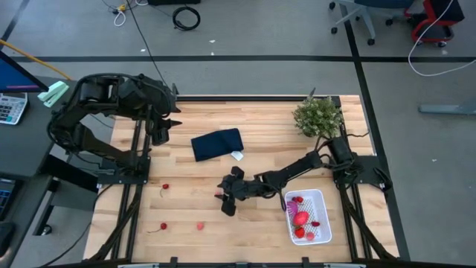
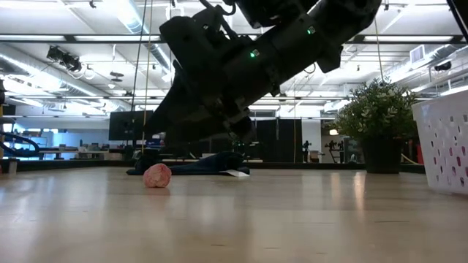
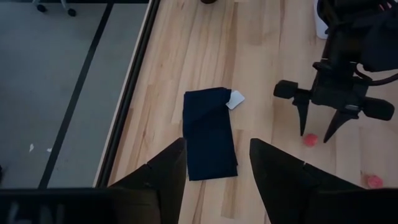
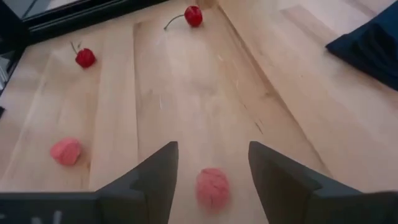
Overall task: Pick and placing Produce into tupperware
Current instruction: Put the peach into the white bin
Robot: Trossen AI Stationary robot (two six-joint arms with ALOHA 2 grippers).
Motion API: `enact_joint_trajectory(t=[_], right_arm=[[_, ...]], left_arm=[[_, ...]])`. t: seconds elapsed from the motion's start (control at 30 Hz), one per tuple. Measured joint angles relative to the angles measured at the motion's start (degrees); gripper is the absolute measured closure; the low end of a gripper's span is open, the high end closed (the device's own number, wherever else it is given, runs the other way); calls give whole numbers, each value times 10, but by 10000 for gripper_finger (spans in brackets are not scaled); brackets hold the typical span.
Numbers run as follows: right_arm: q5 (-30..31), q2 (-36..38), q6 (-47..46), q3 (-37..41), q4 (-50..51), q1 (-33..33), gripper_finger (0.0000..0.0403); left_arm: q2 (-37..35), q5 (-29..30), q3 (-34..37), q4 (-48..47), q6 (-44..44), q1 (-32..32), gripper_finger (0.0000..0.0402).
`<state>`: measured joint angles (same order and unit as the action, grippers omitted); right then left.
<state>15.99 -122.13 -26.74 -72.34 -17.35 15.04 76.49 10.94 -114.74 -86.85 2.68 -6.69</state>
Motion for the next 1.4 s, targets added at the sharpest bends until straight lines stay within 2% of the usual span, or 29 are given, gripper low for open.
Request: enact_joint_trajectory(t=[1.4], right_arm=[[-11,0,-1,0,-4,-15,197]], left_arm=[[0,0,0,5,0,0,220]])
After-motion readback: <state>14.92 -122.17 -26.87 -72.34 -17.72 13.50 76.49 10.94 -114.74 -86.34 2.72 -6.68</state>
